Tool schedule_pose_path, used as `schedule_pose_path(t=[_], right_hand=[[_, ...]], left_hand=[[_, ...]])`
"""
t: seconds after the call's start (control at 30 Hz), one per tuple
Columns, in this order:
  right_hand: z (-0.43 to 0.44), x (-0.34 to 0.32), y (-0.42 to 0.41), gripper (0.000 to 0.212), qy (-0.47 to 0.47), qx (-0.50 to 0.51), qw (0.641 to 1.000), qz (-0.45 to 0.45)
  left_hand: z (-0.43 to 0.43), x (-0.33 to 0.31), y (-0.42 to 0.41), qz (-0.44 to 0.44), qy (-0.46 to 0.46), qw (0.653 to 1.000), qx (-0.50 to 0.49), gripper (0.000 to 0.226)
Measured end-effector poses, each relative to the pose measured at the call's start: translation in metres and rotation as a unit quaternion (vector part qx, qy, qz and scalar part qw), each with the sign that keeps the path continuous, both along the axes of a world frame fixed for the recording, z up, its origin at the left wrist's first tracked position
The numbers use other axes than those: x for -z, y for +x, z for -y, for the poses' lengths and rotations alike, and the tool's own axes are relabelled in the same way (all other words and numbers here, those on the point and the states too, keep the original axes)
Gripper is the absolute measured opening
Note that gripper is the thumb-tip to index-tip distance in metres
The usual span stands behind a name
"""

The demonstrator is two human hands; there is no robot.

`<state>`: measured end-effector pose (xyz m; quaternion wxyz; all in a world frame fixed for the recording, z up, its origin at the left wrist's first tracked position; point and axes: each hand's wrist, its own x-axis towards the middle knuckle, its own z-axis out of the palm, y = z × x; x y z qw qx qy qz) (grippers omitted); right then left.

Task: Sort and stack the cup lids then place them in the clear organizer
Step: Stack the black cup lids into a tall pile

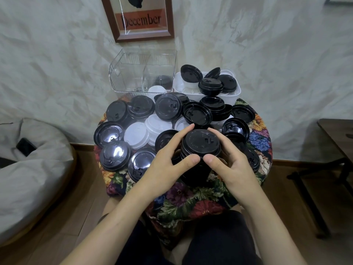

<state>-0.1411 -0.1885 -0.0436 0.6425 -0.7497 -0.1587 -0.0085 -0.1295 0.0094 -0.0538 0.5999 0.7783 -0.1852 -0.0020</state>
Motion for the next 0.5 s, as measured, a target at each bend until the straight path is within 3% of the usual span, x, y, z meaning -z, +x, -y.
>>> schedule_pose_path(t=[0.5], right_hand=[[-0.0006, 0.0061, 0.0012, 0.061, 0.005, -0.003, 1.000, -0.011]], left_hand=[[-0.0016, 0.0047, -0.0011, -0.011, -0.005, 1.000, 0.015, 0.061]])
